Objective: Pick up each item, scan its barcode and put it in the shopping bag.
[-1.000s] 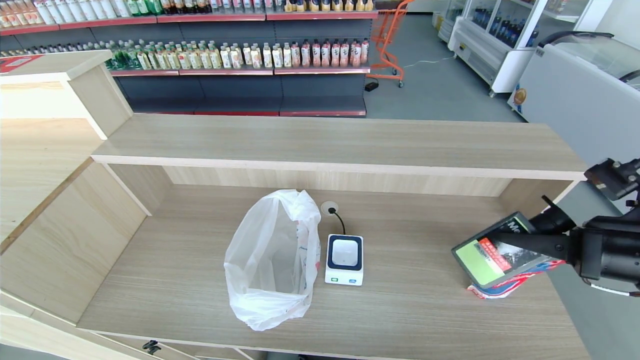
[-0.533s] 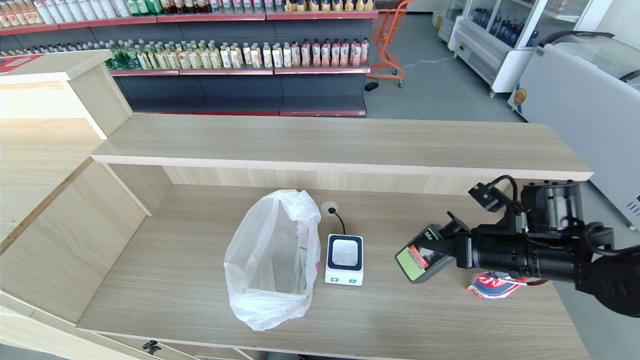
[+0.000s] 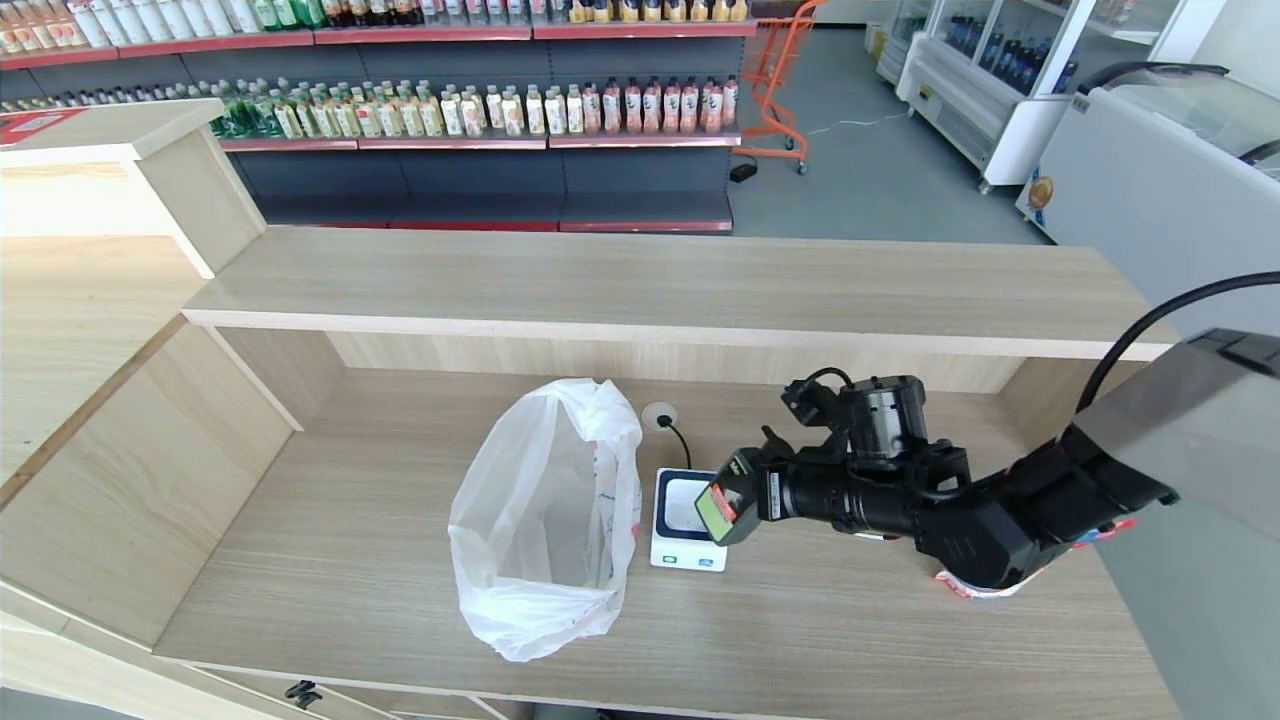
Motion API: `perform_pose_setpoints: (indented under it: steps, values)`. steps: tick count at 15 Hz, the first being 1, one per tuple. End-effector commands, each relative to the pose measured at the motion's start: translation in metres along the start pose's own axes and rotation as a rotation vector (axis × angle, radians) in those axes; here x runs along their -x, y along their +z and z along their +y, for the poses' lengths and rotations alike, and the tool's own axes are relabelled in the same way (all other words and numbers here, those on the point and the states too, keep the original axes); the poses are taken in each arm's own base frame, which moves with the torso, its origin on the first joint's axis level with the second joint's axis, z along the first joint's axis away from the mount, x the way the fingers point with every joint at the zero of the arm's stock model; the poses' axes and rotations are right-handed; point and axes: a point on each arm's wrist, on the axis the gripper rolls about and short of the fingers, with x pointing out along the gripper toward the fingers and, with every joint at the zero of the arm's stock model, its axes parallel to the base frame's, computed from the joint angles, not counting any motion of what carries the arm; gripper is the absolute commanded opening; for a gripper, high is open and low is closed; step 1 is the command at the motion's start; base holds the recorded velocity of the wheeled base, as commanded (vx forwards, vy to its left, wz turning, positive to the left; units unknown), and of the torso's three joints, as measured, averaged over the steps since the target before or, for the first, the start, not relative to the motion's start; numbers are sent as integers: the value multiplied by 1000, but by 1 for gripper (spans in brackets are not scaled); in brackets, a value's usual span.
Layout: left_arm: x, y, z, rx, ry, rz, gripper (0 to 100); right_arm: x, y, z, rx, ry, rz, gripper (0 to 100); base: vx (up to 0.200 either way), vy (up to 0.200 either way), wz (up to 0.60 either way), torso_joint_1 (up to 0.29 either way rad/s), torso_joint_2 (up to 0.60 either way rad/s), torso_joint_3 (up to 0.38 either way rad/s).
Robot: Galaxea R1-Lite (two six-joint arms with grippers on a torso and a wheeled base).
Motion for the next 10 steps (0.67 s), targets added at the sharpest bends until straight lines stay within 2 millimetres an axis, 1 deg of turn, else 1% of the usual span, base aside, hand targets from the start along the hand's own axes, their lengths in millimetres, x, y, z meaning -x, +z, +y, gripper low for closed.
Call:
perform_pose_setpoints:
  steps: [1,4,5,6,8,10]
  values:
    - [0,0,0,0,0,-1,100,-21,-11,-2,3,7,18,0,0,0,0,0,0,0]
    - [0,0,0,0,0,-1,100,-34,-15,0,7,22,7,0,0,0,0,0,0,0]
    - [0,0,0,0,0,-1,100,-38,-13,0,9,27,-11,0,0,0,0,0,0,0]
    - [0,0,0,0,0,-1,100,-45,-16,1,14,33,-18,0,0,0,0,0,0,0]
    - [0,0,0,0,0,-1,100,-49,-17,1,16,28,-20,0,0,0,0,0,0,0]
    - [0,0,0,0,0,-1,100,-53,-23,-1,13,7,-10,0,0,0,0,0,0,0]
